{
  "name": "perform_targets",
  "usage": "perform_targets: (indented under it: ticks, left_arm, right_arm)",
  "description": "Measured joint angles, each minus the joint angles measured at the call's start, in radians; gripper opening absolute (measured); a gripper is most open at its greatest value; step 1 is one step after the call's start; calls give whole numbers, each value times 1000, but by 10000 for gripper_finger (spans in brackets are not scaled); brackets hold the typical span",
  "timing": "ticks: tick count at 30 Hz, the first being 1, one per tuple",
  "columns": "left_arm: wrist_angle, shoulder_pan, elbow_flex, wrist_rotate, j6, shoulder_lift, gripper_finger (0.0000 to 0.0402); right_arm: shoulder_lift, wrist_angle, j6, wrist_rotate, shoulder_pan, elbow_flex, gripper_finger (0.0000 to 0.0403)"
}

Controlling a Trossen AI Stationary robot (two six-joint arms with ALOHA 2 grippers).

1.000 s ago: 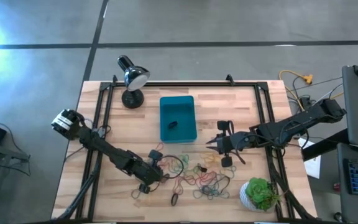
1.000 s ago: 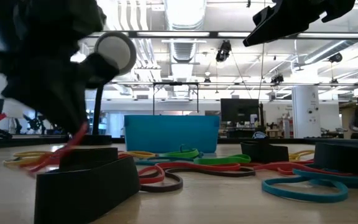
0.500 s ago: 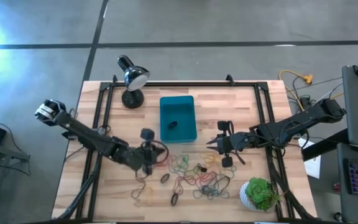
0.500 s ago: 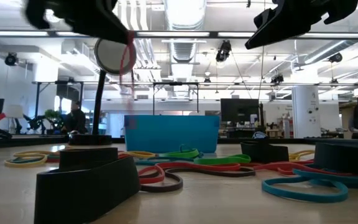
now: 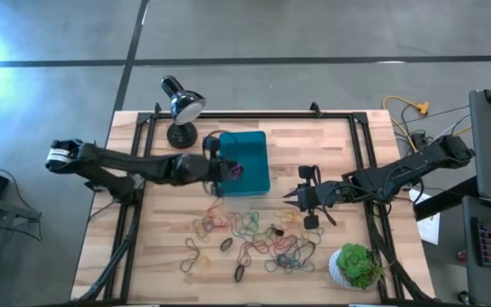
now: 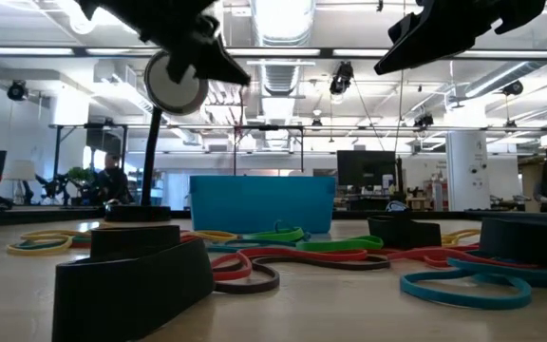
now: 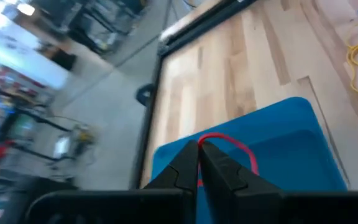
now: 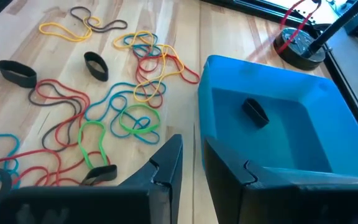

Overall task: Pick and place rubber bands into bin
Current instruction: Put the red rubber band into the blue bin, then put the black rubber band into the blue bin

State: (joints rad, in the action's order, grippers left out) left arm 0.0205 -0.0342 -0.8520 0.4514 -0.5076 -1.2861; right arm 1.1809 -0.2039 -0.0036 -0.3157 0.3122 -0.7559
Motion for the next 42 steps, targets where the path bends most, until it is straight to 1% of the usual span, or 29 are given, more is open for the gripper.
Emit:
perform_targets:
  ticks: [2, 6, 11, 16, 18, 22, 27, 32, 34, 37, 42]
  left_arm:
    - [9, 49, 0, -48, 11, -23, 0]
    - [1, 112, 0, -52, 5, -78, 9]
    - [-1, 132, -3, -54, 4, -153, 56]
    - [-5, 128, -12, -54, 4, -193, 104]
    - [-10, 116, -12, -54, 22, -192, 117]
    - [-71, 72, -11, -55, 69, -155, 127]
    - [-228, -14, -9, -59, 185, -88, 128]
    - [-316, -99, -5, -60, 291, -37, 128]
    - [-308, -127, -5, -58, 315, -25, 128]
    - [-317, -162, -4, -58, 320, -5, 128]
    - [-313, -190, 0, -58, 345, 11, 128]
  right_arm:
    - [0, 0, 2, 0, 0, 0, 59]
    - [0, 0, 8, 0, 0, 2, 63]
    - [0, 0, 24, 0, -1, 4, 78]
    - [11, 5, 66, 1, 0, 21, 93]
    - [25, 10, 97, 18, 0, 37, 97]
    - [90, 61, 144, 125, 0, 62, 100]
    - [224, 117, 178, 241, 2, 52, 100]
    - [344, 129, 184, 251, 10, 17, 100]
    - [374, 124, 184, 277, 10, 4, 100]
    - [407, 133, 190, 321, 11, -27, 100]
    - [460, 125, 233, 348, 17, -51, 100]
